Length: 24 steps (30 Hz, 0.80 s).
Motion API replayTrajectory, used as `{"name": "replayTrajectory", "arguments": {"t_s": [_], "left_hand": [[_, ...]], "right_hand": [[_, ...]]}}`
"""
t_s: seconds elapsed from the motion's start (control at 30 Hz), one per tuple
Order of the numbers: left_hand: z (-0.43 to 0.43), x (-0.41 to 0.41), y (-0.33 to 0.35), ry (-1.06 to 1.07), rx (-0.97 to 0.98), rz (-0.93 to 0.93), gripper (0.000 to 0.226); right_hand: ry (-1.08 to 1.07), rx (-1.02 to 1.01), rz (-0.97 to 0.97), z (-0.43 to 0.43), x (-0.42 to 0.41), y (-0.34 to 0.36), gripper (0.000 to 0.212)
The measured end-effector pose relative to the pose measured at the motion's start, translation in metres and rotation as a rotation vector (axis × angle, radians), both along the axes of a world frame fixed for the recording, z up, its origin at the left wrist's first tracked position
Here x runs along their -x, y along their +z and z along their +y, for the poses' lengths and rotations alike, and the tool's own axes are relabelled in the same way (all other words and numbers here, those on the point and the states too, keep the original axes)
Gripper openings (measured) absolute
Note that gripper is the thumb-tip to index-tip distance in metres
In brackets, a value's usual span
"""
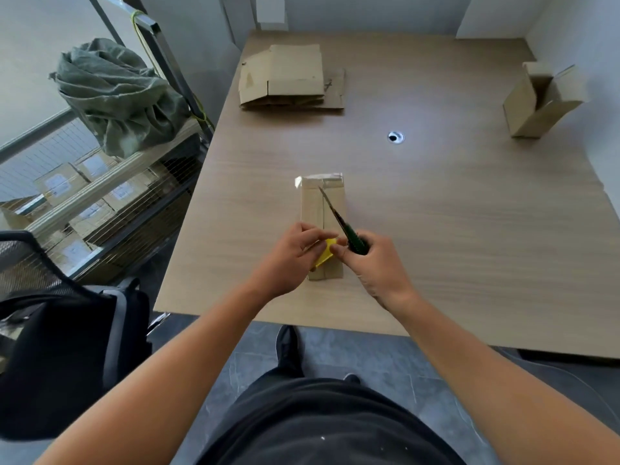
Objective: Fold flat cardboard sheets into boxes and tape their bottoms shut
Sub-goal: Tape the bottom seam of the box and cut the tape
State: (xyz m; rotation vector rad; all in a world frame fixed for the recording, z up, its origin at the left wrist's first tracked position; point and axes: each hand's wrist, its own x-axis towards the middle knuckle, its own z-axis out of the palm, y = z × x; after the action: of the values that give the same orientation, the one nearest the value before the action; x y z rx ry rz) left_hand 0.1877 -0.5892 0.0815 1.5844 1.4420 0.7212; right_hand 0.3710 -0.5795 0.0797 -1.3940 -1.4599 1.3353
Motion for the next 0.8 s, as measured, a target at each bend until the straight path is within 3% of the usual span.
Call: {"name": "replayTrajectory", "arguments": {"t_s": [0.2,0.33,0.47,0.63,0.7,0.8], "left_hand": [[-0.047,-0.022,-0.007,-0.012,0.056,0.040,0.035],[-0.059,-0.025,-0.004,0.046,0.097,-0.008,0.044],[-0.059,-0.011,0.001,0.150,0.270,-0.366,0.045],[-0.037,0.003,0.016,0.047,0.169,-0.498,0.030],[-0.020,0.020,0.019,0.005,0.094,-0.354,0.034],[0.010,0.060,0.018,-0.088,0.042,0.031,0.031]], "right_hand": [[0.101,-0.063,-0.174,-0.033,-0.013,-0.013,0.022],[0.067,0.104,0.038,-0.035,-0.012,-0.006,0.018],[-0.058,0.210,0.202,-0.025,-0.012,0.007,0.016],[-0.148,0.207,0.305,-0.005,-0.009,0.020,0.020],[-0.204,0.181,0.299,0.003,-0.009,0.020,0.019],[-0.366,0.187,0.323,0.020,-0.015,0.014,0.015]]}}
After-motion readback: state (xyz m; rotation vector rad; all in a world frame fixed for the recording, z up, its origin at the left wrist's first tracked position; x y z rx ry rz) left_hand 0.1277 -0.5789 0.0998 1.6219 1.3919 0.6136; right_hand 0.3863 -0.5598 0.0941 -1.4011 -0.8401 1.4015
